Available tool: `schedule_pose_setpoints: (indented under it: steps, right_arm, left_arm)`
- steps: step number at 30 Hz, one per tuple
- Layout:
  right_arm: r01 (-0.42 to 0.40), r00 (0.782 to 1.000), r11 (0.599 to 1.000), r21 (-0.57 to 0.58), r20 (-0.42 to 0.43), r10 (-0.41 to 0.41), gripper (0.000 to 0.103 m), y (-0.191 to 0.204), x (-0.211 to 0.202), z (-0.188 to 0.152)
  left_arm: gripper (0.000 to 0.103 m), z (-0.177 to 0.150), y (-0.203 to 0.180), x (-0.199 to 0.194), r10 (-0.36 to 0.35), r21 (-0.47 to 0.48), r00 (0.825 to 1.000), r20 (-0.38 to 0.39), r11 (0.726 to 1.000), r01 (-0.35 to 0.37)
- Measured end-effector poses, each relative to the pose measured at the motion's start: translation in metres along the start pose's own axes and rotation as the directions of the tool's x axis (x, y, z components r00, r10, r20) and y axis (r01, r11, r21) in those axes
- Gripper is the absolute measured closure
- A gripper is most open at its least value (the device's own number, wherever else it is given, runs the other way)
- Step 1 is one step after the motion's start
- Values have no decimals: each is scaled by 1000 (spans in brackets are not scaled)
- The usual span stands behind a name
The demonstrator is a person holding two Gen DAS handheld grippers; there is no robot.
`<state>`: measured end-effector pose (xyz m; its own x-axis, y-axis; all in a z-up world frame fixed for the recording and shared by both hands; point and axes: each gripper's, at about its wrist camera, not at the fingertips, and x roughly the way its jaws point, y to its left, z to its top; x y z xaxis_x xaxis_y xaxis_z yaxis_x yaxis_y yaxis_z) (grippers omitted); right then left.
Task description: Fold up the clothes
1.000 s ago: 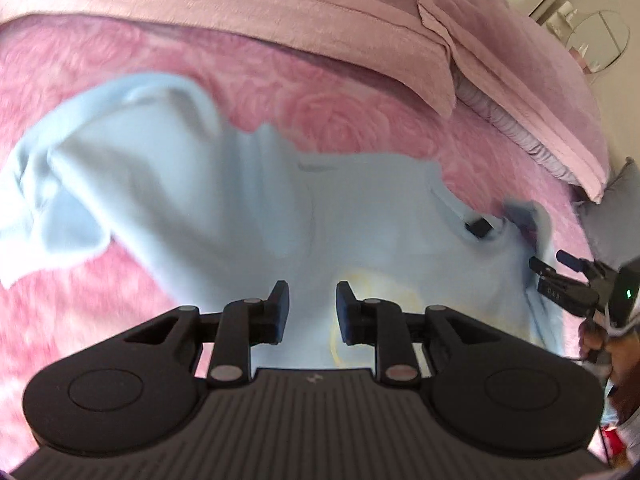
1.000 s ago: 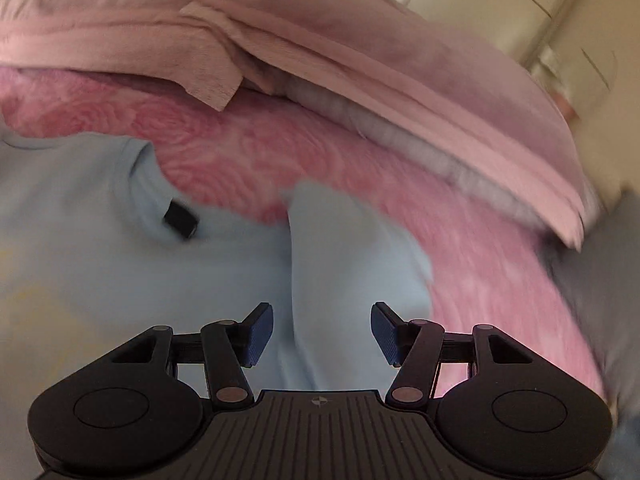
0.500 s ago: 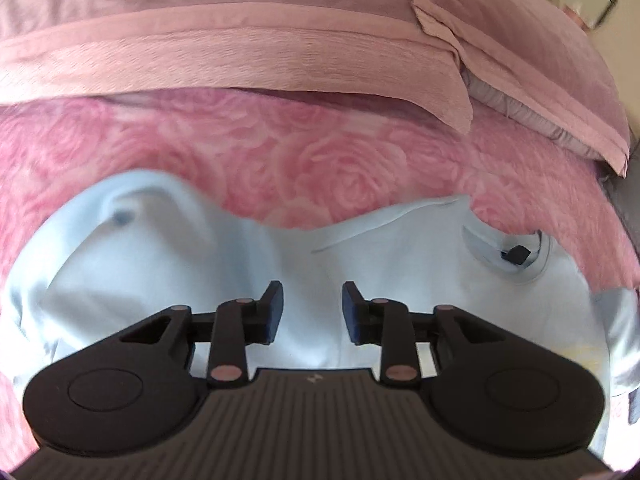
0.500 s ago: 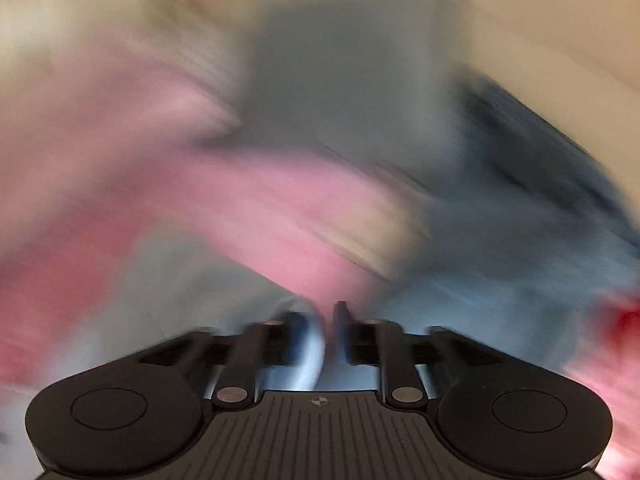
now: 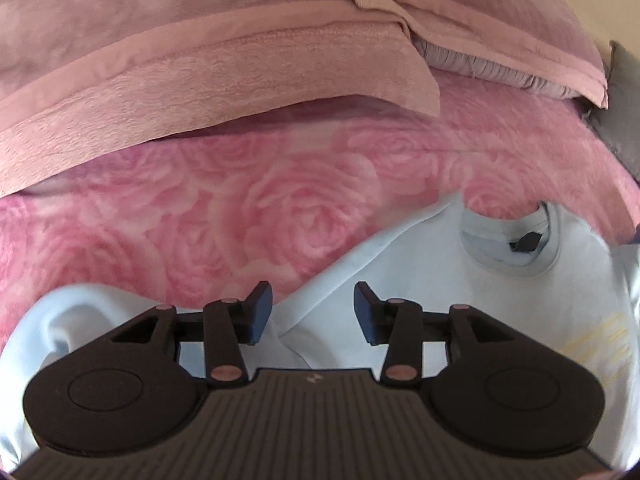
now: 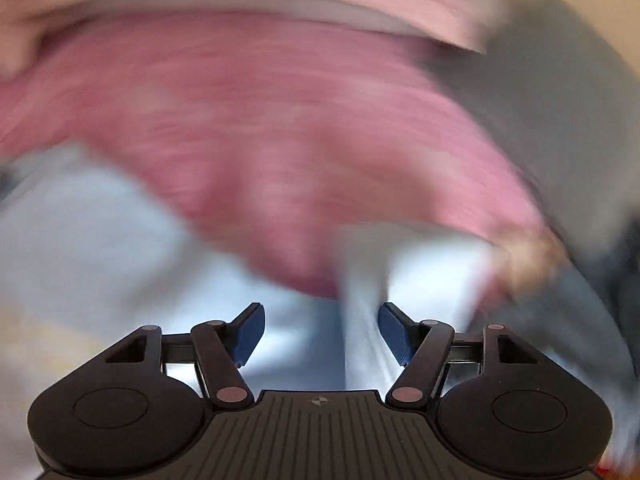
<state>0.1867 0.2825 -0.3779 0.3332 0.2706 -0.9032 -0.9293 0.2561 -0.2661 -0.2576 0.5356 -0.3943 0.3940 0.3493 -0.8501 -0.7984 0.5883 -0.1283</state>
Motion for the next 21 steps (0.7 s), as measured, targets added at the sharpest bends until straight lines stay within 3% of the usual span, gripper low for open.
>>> schedule_pose_setpoints:
  steps: [2, 3, 6, 10, 12, 13, 14, 15, 16, 17, 18, 21]
  right_arm:
    - [-55, 998, 993, -100, 21, 57, 37, 19, 2, 16]
    - [-83, 992, 991, -106, 83, 92, 37, 23, 1, 23]
    - [-207, 967, 975, -86, 134, 217, 37, 32, 13, 50]
    - [-265, 941, 925, -271, 135, 309, 37, 66, 41, 61]
    - [-291, 936, 920, -263, 123, 331, 37, 69, 66, 66]
    - [-325, 927, 915, -238, 112, 358, 37, 70, 74, 65]
    - [-361, 916, 908, -211, 100, 387, 37, 72, 81, 63]
    - [-385, 910, 904, -185, 91, 405, 37, 74, 89, 63]
    - [-386, 906, 905, -179, 111, 408, 49, 76, 86, 60]
    - [-385, 902, 902, -194, 129, 413, 85, 77, 82, 58]
    - [-399, 893, 895, -198, 135, 429, 103, 77, 75, 60]
    - [-395, 876, 893, -217, 204, 437, 102, 79, 53, 65]
  left_arm:
    - [64, 1, 1, 6, -7, 11, 1000, -5, 1000, 7]
    - [64, 1, 2, 10, -10, 10, 1000, -7, 1000, 10]
    - [63, 1, 4, 19, -25, 20, 999, -21, 999, 26]
    - [62, -4, 7, 33, -39, 63, 998, -43, 997, 41]
    - [64, -7, 9, 37, -51, 93, 998, -36, 994, 55]
    - [69, -9, 9, 37, -53, 105, 998, -30, 993, 56]
    - [89, -10, 9, 36, -57, 121, 998, -23, 991, 59]
    - [98, -10, 10, 35, -86, 135, 996, -23, 987, 89]
    - [99, -11, 11, 33, -98, 137, 995, -16, 986, 99]
    - [100, -11, 10, 30, -97, 153, 995, 1, 984, 96]
    - [100, -12, 9, 26, -96, 169, 995, 20, 981, 91]
    - [100, -9, 11, 4, -65, 171, 990, 129, 984, 42]
